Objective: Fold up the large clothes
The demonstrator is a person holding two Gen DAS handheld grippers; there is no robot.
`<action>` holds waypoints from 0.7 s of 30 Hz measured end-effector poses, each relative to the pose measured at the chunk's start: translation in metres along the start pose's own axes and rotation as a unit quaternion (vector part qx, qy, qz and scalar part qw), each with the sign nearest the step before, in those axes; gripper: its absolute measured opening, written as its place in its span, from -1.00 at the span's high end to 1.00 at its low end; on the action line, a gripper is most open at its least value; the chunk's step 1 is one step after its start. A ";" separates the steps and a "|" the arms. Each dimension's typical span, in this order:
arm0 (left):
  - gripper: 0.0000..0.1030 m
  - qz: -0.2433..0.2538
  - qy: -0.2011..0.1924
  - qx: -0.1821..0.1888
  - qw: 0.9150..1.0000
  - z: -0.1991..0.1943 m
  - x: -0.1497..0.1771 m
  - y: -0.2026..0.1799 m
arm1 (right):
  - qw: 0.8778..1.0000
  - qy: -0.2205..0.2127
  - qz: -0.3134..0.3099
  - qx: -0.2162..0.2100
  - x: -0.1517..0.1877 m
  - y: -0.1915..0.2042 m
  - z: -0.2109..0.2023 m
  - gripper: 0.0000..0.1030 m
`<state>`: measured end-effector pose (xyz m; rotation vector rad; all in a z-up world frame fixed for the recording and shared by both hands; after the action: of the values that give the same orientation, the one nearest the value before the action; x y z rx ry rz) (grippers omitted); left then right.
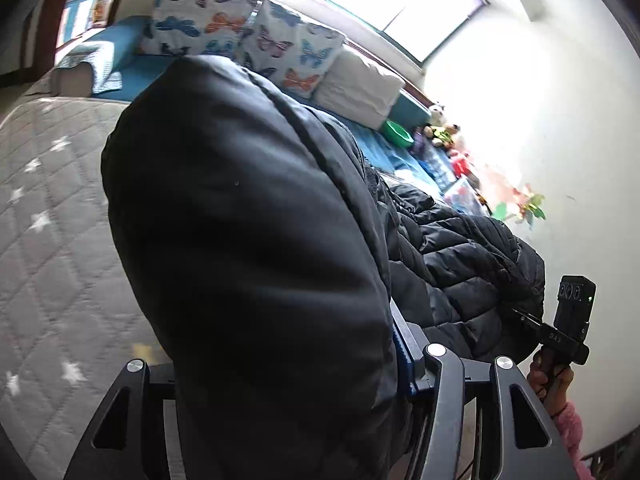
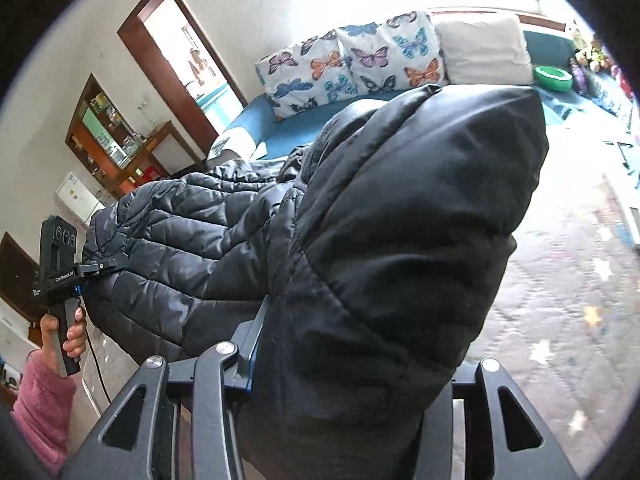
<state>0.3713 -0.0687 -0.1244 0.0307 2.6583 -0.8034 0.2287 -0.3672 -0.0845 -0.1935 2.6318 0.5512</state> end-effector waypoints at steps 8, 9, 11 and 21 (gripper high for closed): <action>-0.18 0.032 0.032 0.040 0.998 0.103 -0.039 -0.107 | 0.998 -0.022 0.026 0.049 0.006 -0.055 -0.048 0.06; -0.18 0.037 0.036 0.044 0.998 0.117 -0.043 -0.120 | 0.998 -0.024 0.032 0.054 0.008 -0.068 -0.054 0.06; -0.18 0.045 0.043 0.050 0.997 0.140 -0.049 -0.143 | 0.997 -0.028 0.040 0.064 0.009 -0.084 -0.061 0.06; -0.19 0.068 0.062 0.038 0.995 0.224 -0.055 -0.206 | 0.993 -0.043 0.090 0.070 0.030 -0.144 -0.060 0.06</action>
<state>0.4724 -0.3574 -0.1684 0.2859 2.7051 -0.8835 0.2097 -0.5249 -0.0989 0.1101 2.6060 0.4209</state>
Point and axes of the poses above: each gripper's, at about its wrist camera, not at the fingertips, and z roughly the way its jaws point, y to its left, x to its underside, the point moved 9 cm from there along z, roughly the way its jaws point, and after that the axes turned 11 degrees about y, right-handed, at the moved point
